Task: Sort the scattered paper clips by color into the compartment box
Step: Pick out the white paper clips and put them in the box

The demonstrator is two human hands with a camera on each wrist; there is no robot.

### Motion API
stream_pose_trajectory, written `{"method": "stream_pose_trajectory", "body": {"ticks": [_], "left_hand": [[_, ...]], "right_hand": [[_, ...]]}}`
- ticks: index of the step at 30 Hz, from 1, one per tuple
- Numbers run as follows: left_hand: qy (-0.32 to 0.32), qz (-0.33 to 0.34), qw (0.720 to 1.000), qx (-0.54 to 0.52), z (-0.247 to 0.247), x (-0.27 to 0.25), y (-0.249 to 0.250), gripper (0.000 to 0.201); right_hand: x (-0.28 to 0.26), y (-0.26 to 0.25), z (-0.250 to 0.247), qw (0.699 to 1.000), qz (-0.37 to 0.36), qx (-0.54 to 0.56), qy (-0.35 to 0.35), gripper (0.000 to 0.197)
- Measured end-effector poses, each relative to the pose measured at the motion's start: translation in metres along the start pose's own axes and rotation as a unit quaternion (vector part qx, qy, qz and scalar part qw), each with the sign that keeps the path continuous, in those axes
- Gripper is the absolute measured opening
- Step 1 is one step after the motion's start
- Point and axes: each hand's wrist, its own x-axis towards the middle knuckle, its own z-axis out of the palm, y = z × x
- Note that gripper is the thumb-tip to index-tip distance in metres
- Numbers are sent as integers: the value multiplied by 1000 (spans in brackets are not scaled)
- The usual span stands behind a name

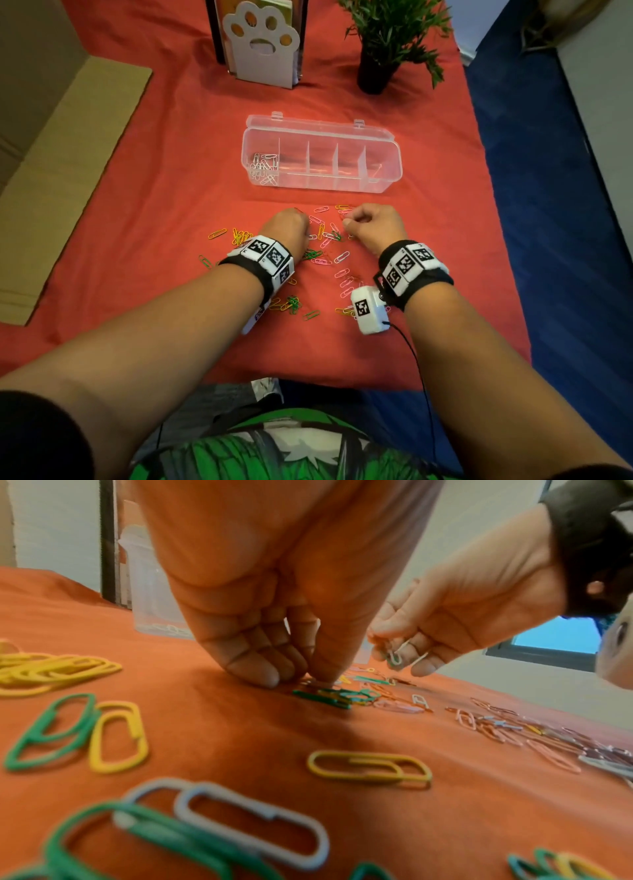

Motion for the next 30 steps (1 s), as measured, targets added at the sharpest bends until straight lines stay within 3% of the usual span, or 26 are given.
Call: {"method": "stream_pose_trajectory", "body": {"ticks": [2,5,9,11,17,19,22,26,30], "left_hand": [[-6,2,1000,9,2,0,0,21],[-3,8,1000,15,5,0,-1,22],[-2,13,1000,23,2,-3,-3,30],[0,18,999,33,1,-5,-4,24],[-27,17,997,74,4,-7,0,26],[-37,25,995,92,5,-5,2,28],[-47,26,994,100,5,-4,2,30],[-39,27,995,90,4,-5,1,26],[-17,8,998,68,1,-4,5,24]], "right_hand": [[-5,1,-8,995,38,96,-15,22],[-10,3,-13,977,102,181,-38,19],[-12,12,-13,983,107,150,-4,12],[-12,18,-12,987,106,125,6,15],[-19,22,-9,969,109,222,0,28],[-23,23,-7,980,105,167,-20,30],[-32,21,-1,997,37,-23,-63,29],[-40,20,13,980,-39,-189,-54,10],[-36,14,26,943,-78,-318,-60,25]]}}
